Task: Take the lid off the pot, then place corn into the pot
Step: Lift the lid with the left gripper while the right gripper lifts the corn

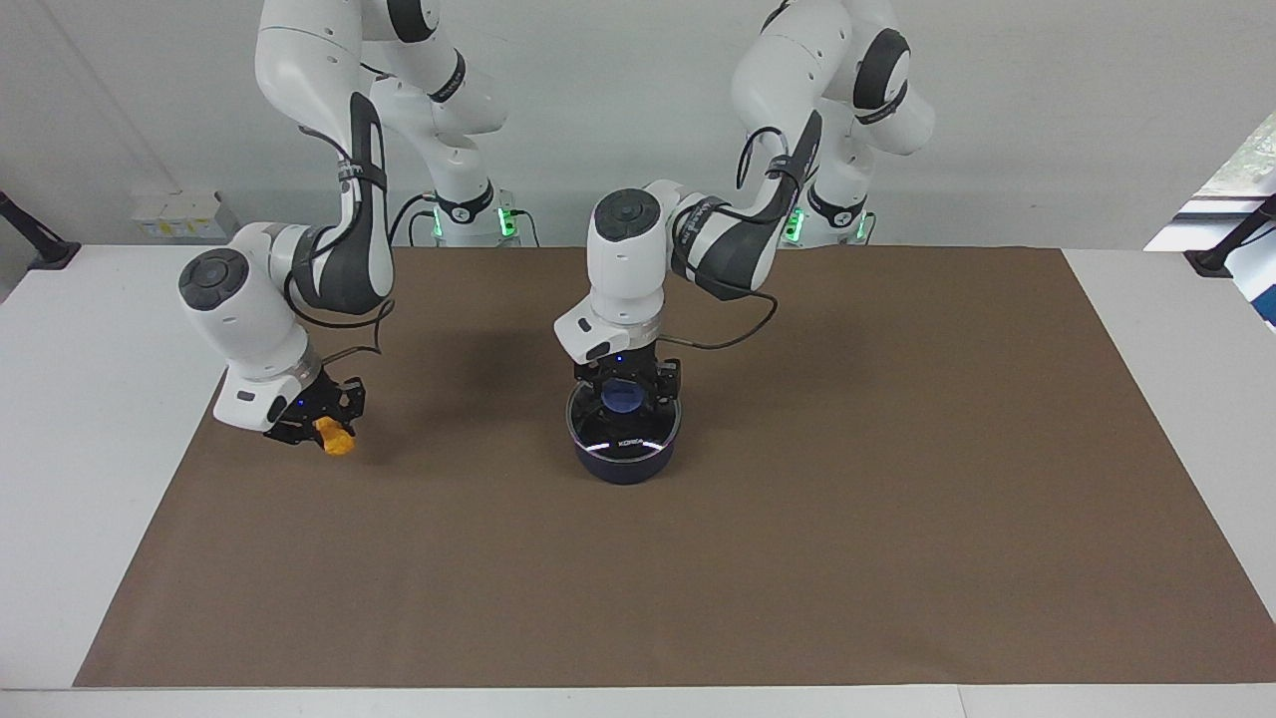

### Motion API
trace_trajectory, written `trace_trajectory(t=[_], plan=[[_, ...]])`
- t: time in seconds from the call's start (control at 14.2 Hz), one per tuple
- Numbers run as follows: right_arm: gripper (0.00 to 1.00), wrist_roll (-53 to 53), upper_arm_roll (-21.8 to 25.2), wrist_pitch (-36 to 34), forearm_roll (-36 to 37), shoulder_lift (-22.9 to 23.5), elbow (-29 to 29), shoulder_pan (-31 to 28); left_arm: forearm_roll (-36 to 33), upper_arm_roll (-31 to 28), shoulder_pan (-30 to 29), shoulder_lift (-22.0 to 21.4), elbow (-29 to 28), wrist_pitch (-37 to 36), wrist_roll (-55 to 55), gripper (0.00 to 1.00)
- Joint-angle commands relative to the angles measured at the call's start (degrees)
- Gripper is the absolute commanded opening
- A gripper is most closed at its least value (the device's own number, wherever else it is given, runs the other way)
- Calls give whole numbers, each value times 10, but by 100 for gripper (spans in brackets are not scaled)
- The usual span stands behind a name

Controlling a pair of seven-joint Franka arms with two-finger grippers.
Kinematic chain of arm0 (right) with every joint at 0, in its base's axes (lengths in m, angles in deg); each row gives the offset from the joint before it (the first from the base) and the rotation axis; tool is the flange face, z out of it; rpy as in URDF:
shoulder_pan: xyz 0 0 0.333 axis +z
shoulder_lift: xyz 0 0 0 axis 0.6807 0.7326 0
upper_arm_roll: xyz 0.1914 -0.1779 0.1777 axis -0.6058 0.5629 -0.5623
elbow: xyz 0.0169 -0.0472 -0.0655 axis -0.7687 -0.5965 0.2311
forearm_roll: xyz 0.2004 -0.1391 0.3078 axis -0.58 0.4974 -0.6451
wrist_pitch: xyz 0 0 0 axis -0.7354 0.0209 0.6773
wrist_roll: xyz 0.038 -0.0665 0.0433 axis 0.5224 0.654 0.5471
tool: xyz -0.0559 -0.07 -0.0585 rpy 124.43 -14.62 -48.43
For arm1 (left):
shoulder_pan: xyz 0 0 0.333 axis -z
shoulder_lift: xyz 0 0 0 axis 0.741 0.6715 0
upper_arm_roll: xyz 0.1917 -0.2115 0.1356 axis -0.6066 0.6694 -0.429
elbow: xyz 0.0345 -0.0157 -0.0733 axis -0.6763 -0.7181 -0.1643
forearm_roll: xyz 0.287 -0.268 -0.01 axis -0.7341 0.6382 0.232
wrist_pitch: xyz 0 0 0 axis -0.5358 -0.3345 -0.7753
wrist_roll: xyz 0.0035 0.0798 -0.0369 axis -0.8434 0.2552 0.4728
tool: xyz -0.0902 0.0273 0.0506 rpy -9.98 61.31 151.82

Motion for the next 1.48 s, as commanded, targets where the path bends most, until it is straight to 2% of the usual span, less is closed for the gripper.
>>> trace_trajectory(t=[0.0,0.35,0.49,0.71,0.92,1.2,1.27,1.41], plan=[[0,-12,-4,-2,-8,-4,-4,-2,-8,-7,7,-10,6,-16,-6,0],[0,-11,-4,-6,-8,-3,0,-3,13,-7,0,-46,5,-35,-7,0],[0,-18,-6,-13,-8,-20,1,-1,12,-14,-1,-59,6,-46,-6,0],[0,-87,-29,-58,-8,-57,11,-1,13,-16,-29,-74,4,-41,-1,0],[0,-207,-73,-121,-2,-58,60,4,13,-16,-84,-109,-43,-39,33,0],[0,-365,-78,-122,-2,-48,89,103,14,-15,-162,-133,-65,-45,78,0],[0,-417,-77,-123,1,-35,115,130,20,-15,-176,-143,-76,-45,101,0],[0,-505,-78,-153,-2,23,214,168,36,-15,-219,-155,-91,-44,169,0]])
